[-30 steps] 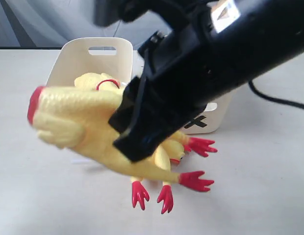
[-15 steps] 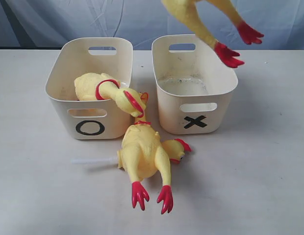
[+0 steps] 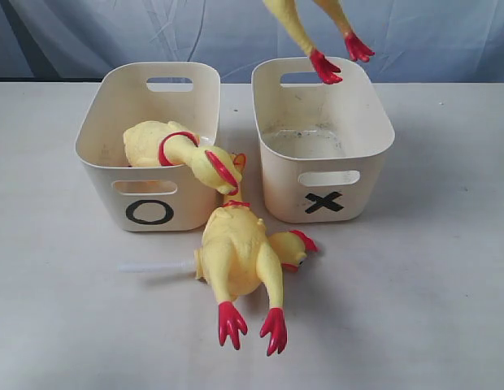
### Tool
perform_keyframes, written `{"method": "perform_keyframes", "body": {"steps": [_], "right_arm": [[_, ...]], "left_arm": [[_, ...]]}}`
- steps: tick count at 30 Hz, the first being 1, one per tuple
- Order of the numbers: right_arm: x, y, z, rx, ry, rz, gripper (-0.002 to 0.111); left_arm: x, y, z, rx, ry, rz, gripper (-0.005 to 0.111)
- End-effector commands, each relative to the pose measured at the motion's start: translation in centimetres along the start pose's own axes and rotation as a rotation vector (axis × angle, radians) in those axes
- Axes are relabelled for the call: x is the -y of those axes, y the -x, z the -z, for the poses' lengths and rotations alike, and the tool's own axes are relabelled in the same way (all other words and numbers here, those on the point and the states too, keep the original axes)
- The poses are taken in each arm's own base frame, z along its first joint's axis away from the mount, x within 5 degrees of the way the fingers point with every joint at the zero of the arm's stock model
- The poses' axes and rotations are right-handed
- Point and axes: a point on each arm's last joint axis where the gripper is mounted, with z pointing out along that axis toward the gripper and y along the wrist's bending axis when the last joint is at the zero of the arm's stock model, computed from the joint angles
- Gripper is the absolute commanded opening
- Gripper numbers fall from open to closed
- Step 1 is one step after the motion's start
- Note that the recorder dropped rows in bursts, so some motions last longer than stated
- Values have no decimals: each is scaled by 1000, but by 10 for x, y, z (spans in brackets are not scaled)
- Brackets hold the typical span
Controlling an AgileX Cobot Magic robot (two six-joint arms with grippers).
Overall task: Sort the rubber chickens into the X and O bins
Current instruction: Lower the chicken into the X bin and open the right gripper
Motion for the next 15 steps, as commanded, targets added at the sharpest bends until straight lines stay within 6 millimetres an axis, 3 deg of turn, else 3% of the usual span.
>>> {"method": "perform_keyframes", "body": {"steps": [1,7,15], "right_arm": [[25,-7,-30,-1,-36,-49,21],[39,-27,-68,-82,-43,-76,21],[53,-49,-96,-172,-74,-76,21]], "left_arm": [[0,2,0,13,1,1,0],[0,2,0,13,1,1,0],[0,2,0,13,1,1,0]]}}
